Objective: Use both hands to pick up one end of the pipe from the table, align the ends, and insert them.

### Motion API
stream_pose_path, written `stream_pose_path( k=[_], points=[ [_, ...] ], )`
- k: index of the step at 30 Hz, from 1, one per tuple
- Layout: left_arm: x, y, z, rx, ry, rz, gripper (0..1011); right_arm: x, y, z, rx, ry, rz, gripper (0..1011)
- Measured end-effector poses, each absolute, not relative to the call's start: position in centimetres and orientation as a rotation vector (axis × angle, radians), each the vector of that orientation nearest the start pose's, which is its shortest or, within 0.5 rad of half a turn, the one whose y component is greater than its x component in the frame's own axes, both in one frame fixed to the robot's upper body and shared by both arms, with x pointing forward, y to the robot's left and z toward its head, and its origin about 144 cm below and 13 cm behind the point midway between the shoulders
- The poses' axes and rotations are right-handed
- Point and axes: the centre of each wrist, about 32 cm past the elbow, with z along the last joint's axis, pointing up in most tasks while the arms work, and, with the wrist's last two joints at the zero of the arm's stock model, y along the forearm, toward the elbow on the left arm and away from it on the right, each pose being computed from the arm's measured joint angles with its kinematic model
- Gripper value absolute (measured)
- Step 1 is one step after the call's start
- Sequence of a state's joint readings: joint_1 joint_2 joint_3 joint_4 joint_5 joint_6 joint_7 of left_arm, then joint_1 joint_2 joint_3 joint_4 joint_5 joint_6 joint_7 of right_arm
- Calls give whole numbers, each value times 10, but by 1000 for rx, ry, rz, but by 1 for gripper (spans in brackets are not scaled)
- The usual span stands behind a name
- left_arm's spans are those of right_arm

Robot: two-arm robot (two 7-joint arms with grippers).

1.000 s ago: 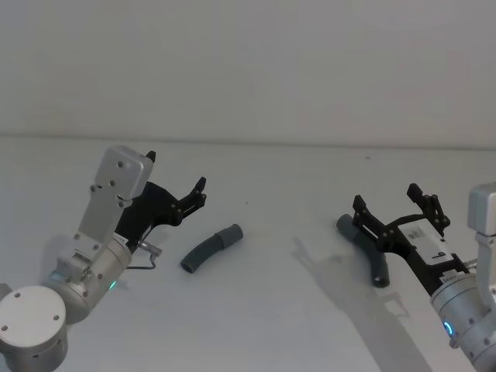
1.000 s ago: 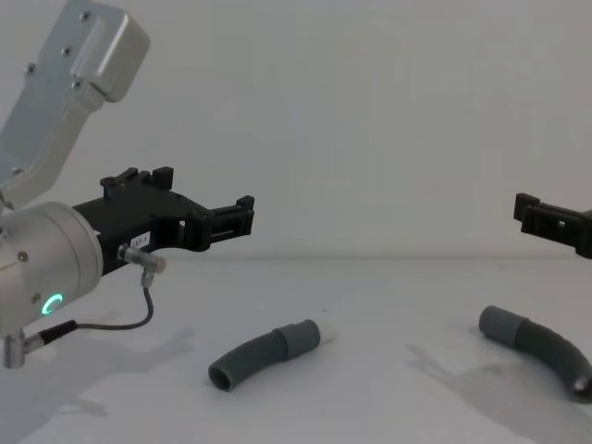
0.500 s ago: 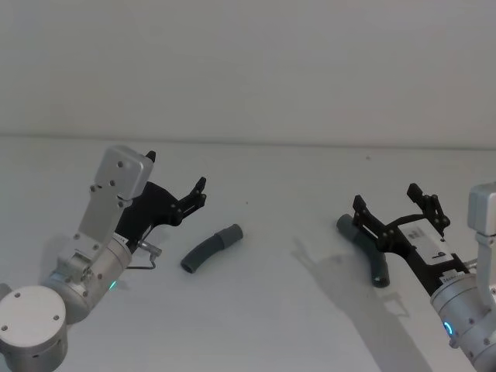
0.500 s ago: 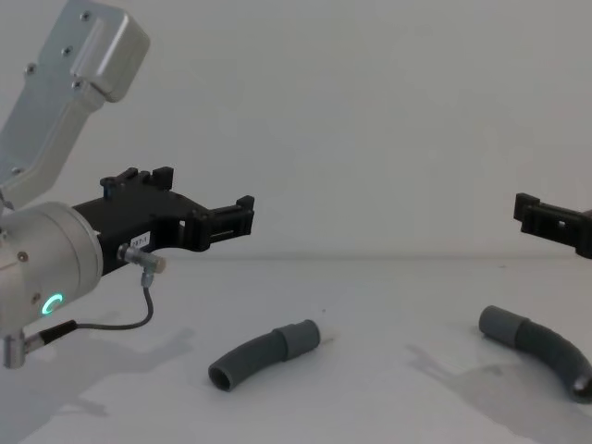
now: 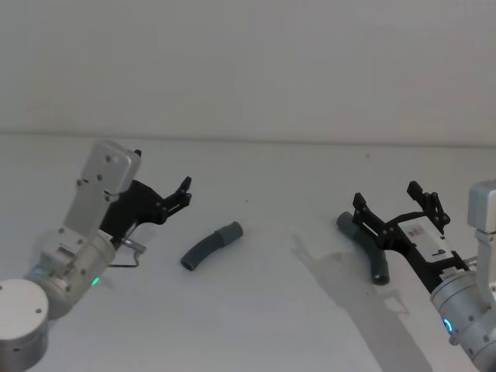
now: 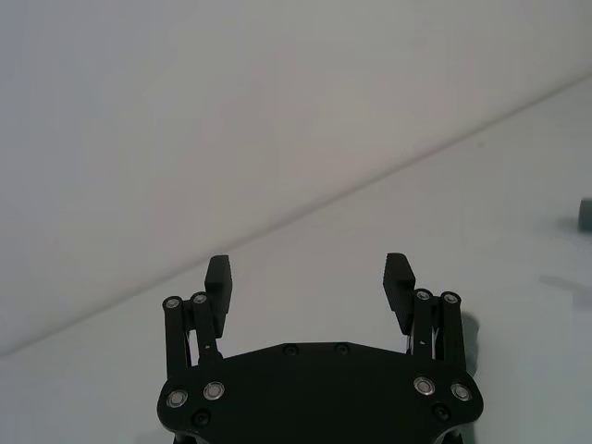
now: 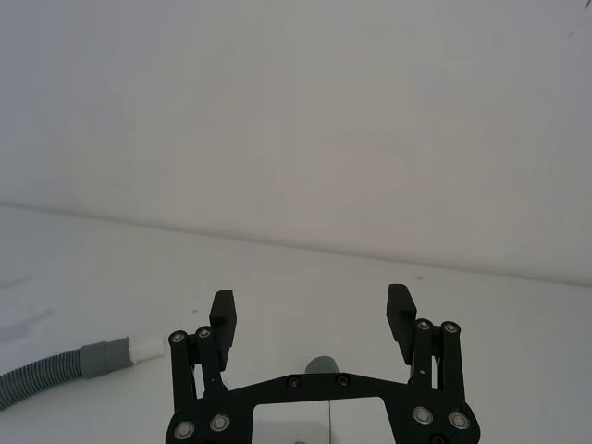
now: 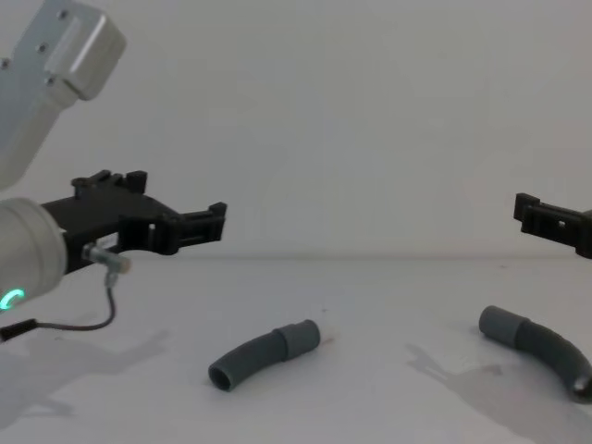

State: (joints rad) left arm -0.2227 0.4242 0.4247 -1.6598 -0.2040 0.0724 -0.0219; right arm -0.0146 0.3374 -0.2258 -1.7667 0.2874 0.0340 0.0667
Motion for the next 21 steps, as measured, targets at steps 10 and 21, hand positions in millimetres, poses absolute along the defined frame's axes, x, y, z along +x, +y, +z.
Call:
stream_pose_path(
  k=[10, 21],
  points=[
    [485, 244, 1224, 211, -235, 1085, 1000, 443, -237, 1189, 26, -75, -1229, 1001],
    [486, 263, 1237, 258, -240, 961, 1000, 443, -237, 1189, 26, -75, -1230, 1001]
  ],
)
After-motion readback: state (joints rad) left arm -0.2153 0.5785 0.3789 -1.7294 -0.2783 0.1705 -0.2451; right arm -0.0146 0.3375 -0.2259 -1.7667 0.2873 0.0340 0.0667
